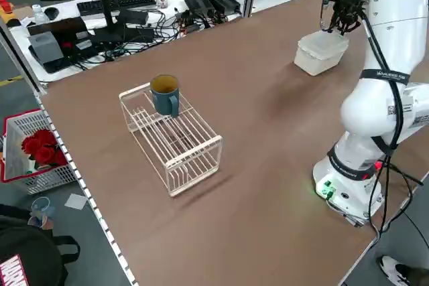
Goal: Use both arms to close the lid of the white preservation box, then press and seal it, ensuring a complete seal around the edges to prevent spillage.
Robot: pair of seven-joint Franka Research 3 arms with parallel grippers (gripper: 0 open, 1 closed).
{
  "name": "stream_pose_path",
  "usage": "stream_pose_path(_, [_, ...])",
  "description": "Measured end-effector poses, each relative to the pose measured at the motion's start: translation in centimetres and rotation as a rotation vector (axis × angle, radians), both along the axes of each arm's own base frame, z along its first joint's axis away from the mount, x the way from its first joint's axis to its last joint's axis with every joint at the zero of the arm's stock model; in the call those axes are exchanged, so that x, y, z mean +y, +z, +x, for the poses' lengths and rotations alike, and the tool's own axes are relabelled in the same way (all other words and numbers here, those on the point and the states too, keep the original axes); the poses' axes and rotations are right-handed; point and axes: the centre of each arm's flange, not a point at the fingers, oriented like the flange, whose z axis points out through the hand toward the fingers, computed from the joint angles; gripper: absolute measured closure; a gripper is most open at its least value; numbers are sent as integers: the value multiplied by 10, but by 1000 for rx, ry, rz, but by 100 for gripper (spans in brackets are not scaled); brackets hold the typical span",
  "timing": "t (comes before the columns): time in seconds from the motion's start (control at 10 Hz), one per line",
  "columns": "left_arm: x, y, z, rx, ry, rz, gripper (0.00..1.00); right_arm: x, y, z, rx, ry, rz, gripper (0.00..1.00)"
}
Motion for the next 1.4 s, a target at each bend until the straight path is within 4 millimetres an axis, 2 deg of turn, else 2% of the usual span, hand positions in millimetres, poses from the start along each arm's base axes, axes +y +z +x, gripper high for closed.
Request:
stream_pose_path(0.6, [0,0,1,-1,1,-1,99,-2,-1,2,11,0,2,99])
stream_pose_path(0.9, [0,0,2,-2,2,-3,99,-5,-17,2,30,-2,-13,99])
stream_pose_path(1.4, [1,0,3,-3,5,-4,99,-3,-13,8,43,-31,-17,99])
